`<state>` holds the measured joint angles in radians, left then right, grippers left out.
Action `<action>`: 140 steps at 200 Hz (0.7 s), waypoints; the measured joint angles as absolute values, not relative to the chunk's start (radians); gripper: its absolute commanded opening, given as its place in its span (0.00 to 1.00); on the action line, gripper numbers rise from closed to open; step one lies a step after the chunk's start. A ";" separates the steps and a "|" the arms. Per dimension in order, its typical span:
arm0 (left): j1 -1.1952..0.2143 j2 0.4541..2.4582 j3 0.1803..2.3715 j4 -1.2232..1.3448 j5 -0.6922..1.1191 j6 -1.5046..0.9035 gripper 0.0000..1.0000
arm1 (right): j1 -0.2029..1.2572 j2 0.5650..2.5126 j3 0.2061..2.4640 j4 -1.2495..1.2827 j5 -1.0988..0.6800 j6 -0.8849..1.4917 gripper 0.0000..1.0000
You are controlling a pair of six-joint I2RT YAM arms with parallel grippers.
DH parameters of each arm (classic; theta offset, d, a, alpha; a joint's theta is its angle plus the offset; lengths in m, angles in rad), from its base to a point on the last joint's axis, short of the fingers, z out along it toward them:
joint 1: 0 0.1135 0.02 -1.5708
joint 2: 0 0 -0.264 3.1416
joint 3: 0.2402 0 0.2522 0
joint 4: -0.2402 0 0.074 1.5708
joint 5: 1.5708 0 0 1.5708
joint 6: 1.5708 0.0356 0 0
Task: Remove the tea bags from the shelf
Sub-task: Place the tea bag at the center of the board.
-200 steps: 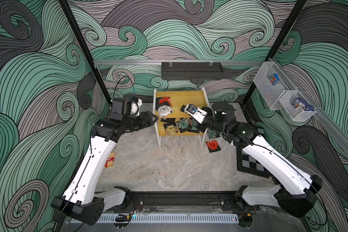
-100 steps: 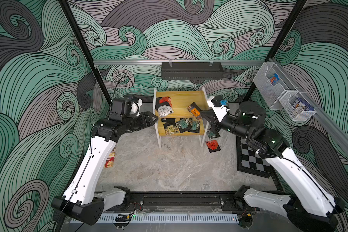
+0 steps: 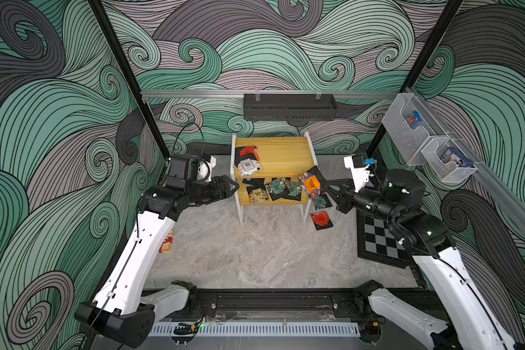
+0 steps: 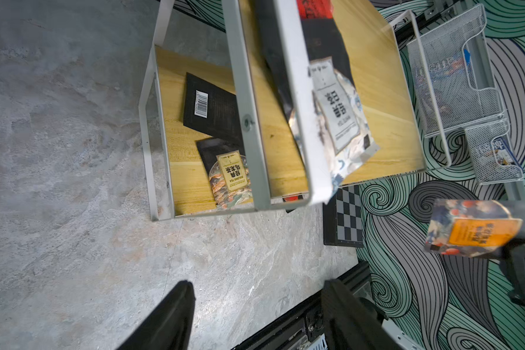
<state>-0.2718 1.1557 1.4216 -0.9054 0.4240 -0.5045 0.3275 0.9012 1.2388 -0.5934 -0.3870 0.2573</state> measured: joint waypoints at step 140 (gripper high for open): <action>-0.278 1.153 1.345 -0.901 0.430 -0.486 0.70 | 0.032 0.706 0.656 -0.603 -0.472 0.510 0.00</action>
